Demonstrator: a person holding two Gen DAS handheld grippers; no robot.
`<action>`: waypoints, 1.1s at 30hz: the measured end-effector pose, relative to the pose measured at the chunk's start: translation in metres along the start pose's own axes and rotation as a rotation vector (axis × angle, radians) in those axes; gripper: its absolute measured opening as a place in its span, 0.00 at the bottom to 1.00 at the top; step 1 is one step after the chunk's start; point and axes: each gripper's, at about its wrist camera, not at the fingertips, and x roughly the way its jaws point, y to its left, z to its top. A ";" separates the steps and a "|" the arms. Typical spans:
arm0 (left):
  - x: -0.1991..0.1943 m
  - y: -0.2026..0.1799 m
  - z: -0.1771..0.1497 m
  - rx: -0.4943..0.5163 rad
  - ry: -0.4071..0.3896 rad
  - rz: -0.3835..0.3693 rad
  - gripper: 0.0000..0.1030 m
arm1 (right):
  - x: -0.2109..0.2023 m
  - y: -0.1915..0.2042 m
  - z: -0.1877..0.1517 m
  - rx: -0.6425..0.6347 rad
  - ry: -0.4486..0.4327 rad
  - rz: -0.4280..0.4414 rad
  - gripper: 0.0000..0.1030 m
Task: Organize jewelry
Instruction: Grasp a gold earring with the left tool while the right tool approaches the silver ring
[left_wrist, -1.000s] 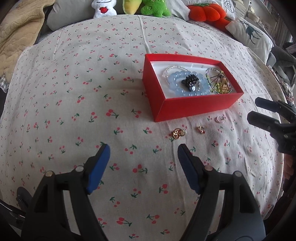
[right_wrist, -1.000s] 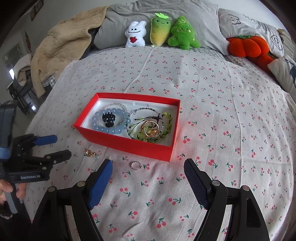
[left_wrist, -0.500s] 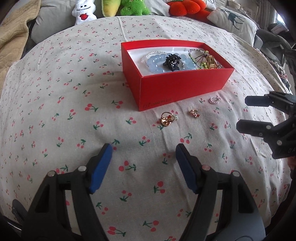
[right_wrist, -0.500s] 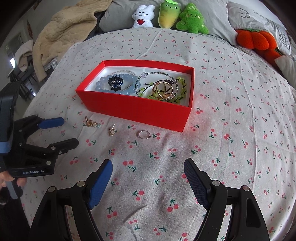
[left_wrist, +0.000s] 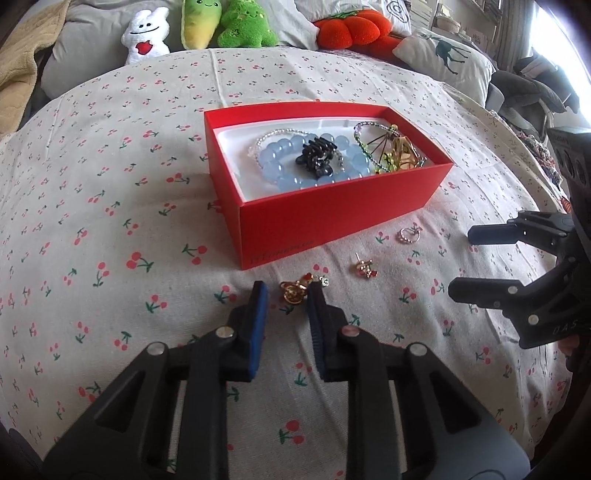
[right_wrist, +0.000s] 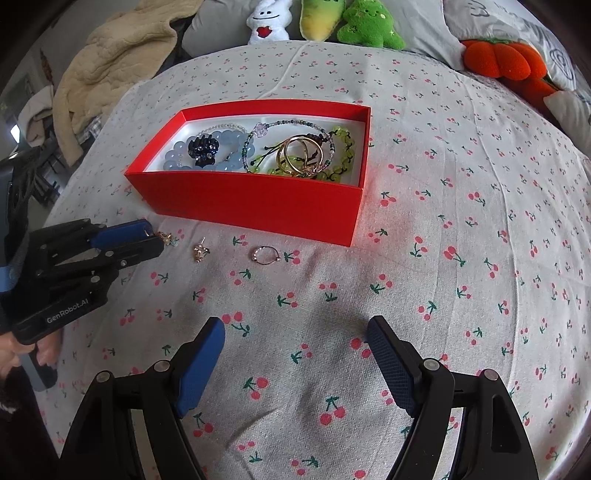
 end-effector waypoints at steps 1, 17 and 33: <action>0.000 -0.001 0.000 0.000 0.002 -0.004 0.16 | 0.000 0.000 0.000 0.001 0.001 -0.001 0.78; -0.011 -0.004 -0.005 -0.003 0.042 0.031 0.16 | 0.003 0.005 0.004 -0.010 -0.008 -0.005 0.78; -0.025 0.014 -0.015 -0.079 0.117 0.102 0.16 | 0.024 0.021 0.024 -0.059 -0.026 -0.050 0.53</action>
